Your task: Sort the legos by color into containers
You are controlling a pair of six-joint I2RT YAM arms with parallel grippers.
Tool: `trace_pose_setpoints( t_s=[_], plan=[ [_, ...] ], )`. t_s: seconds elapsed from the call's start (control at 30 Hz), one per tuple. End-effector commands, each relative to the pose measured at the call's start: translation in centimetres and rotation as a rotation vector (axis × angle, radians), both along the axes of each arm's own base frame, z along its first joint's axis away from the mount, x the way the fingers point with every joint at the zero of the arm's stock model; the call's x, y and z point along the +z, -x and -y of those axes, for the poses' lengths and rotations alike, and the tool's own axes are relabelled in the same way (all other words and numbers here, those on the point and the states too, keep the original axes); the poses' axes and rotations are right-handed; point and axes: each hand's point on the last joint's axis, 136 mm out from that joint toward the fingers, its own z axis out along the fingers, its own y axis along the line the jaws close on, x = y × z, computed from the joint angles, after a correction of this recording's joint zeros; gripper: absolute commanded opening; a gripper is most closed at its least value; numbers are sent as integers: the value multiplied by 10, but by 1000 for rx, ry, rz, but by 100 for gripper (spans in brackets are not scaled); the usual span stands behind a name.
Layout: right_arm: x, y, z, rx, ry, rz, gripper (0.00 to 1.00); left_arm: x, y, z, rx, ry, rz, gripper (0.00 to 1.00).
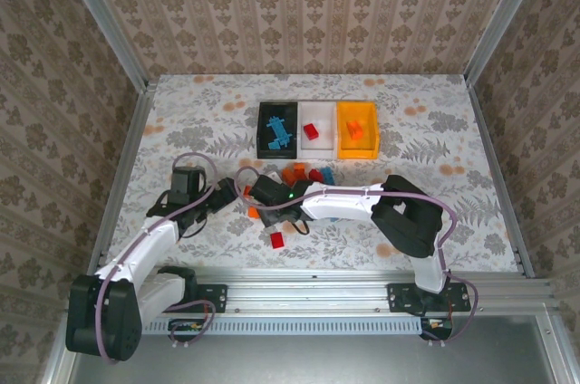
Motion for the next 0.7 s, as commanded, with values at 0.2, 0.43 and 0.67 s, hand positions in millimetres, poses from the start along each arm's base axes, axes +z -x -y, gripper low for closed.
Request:
trace_pose_setpoints(
  t_s=[0.2,0.43,0.67],
  plan=[
    [-9,4,1,45,35,-23,70,4,-3,5,-6,18,11,97],
    [-19,-3,0,53,85,-8,66,2,-4,6,-11,19,6,97],
    [-17,-6,2,52,106,10,55,1,-3,5,-12,12,4,97]
  ],
)
